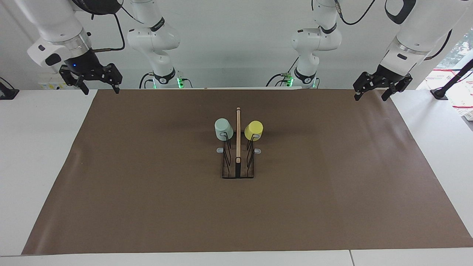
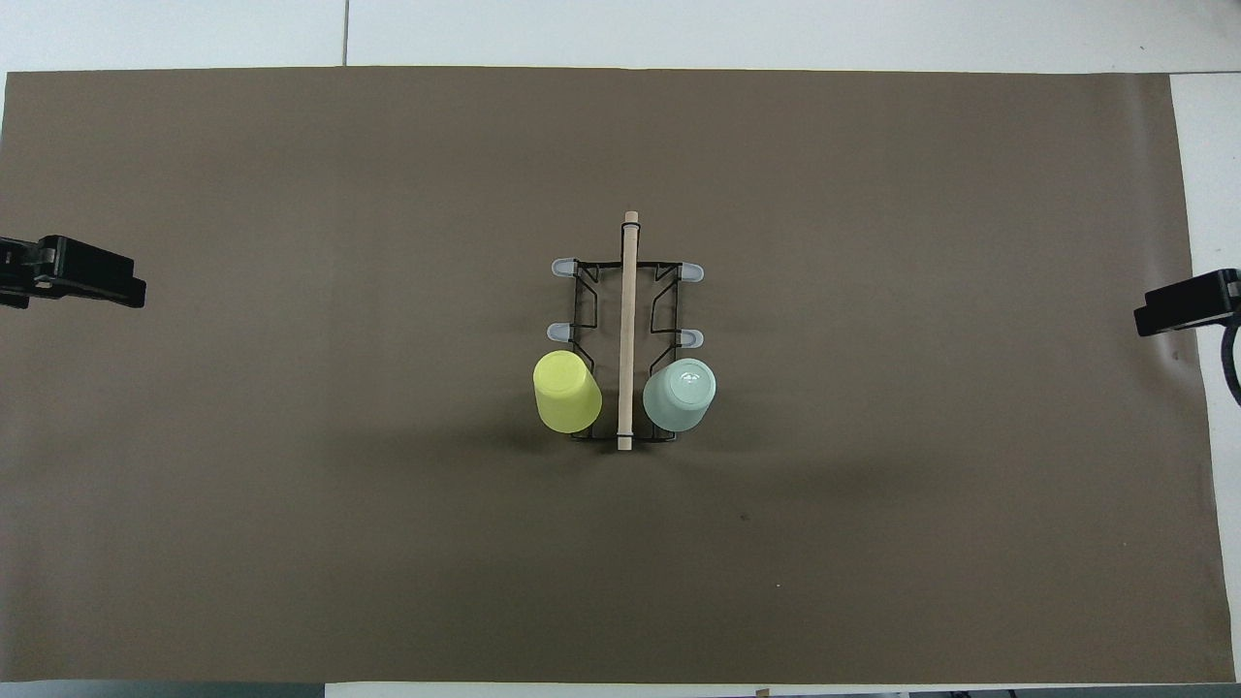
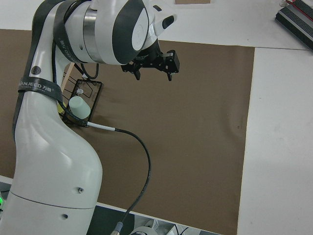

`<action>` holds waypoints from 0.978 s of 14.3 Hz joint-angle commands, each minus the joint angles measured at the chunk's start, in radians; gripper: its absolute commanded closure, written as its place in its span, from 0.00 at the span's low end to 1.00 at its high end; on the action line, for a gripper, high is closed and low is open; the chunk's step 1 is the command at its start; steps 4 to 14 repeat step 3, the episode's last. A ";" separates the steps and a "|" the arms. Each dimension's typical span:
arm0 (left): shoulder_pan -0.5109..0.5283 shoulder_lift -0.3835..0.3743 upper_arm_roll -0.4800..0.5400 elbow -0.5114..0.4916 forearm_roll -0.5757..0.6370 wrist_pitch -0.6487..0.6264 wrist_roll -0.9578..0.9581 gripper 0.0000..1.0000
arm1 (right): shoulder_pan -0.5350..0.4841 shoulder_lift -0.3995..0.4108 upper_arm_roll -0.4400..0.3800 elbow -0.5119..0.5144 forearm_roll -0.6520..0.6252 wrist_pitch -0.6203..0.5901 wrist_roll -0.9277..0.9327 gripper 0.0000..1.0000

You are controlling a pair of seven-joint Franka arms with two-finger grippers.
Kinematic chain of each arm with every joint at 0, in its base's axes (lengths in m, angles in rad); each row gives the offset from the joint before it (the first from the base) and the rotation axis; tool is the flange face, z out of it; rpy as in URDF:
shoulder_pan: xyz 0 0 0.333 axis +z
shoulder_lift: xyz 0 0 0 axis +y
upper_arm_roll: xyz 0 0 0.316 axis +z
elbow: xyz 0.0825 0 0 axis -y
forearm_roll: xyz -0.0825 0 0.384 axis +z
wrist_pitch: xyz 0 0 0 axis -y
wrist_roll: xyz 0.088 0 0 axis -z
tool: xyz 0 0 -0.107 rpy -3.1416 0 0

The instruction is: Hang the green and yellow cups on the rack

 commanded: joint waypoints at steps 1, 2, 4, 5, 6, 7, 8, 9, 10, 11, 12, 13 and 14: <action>-0.014 -0.015 0.016 -0.019 -0.004 -0.002 0.011 0.00 | 0.000 0.003 0.009 0.006 -0.001 0.007 -0.004 0.00; -0.014 -0.017 0.016 -0.021 -0.004 -0.005 0.009 0.00 | -0.002 0.003 0.009 0.006 -0.001 0.007 -0.004 0.00; -0.014 -0.017 0.018 -0.021 -0.004 -0.004 0.011 0.00 | -0.002 0.003 0.009 0.005 -0.001 0.006 -0.004 0.00; -0.014 -0.017 0.018 -0.021 -0.004 -0.004 0.011 0.00 | -0.002 0.003 0.009 0.005 -0.001 0.006 -0.004 0.00; -0.014 -0.017 0.018 -0.021 -0.004 -0.004 0.011 0.00 | -0.002 0.003 0.009 0.005 -0.001 0.006 -0.004 0.00; -0.014 -0.017 0.018 -0.021 -0.004 -0.004 0.011 0.00 | -0.002 0.003 0.009 0.005 -0.001 0.006 -0.004 0.00; -0.014 -0.017 0.018 -0.021 -0.004 -0.004 0.011 0.00 | -0.002 0.003 0.009 0.005 -0.001 0.006 -0.004 0.00; -0.014 -0.017 0.018 -0.021 -0.004 -0.004 0.011 0.00 | -0.002 0.003 0.009 0.005 -0.001 0.006 -0.004 0.00; -0.014 -0.017 0.018 -0.021 -0.004 -0.004 0.011 0.00 | -0.002 0.003 0.009 0.005 -0.001 0.006 -0.004 0.00; -0.014 -0.017 0.018 -0.021 -0.004 -0.004 0.011 0.00 | -0.002 0.003 0.009 0.005 -0.001 0.006 -0.004 0.00; -0.014 -0.017 0.018 -0.021 -0.004 -0.004 0.011 0.00 | -0.002 0.003 0.009 0.005 -0.001 0.006 -0.004 0.00; -0.014 -0.017 0.018 -0.021 -0.004 -0.004 0.011 0.00 | -0.002 0.003 0.009 0.005 -0.001 0.006 -0.004 0.00; -0.014 -0.017 0.018 -0.021 -0.004 -0.004 0.011 0.00 | -0.002 0.003 0.009 0.005 -0.001 0.006 -0.004 0.00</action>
